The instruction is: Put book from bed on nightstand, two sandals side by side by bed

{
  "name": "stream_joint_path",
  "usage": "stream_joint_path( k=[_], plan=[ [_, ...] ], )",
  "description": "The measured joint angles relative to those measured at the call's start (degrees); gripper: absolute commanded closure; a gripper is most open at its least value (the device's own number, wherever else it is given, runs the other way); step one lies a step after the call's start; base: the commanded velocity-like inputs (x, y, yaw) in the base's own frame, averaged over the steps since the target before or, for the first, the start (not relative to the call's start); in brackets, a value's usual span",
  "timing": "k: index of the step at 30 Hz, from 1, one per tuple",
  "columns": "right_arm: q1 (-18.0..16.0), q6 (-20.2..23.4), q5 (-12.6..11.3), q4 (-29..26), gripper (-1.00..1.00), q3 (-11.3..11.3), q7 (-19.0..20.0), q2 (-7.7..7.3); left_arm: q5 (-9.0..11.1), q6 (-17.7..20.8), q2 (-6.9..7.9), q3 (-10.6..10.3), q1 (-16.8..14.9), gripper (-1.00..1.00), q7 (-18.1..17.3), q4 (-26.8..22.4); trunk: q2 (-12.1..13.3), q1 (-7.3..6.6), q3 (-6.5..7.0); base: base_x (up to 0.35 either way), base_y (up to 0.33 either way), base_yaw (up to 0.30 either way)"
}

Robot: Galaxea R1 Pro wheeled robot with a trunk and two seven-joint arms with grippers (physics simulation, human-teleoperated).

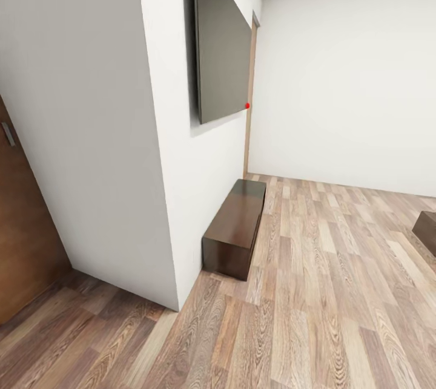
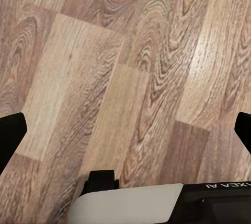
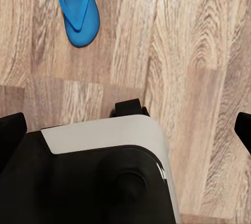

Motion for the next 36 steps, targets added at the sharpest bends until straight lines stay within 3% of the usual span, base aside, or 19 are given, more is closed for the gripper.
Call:
stream_joint_path(
  k=[36],
  plan=[
    [0.0, 0.0, 0.09, 0.4, -1.0, 0.04, 0.31, -0.09, 0.01, 0.0, 0.03, 0.0, 0.0, -1.0, 0.0, -0.18, 0.0, 0.0, 0.0, 0.0, 0.0, 0.0]
  ],
)
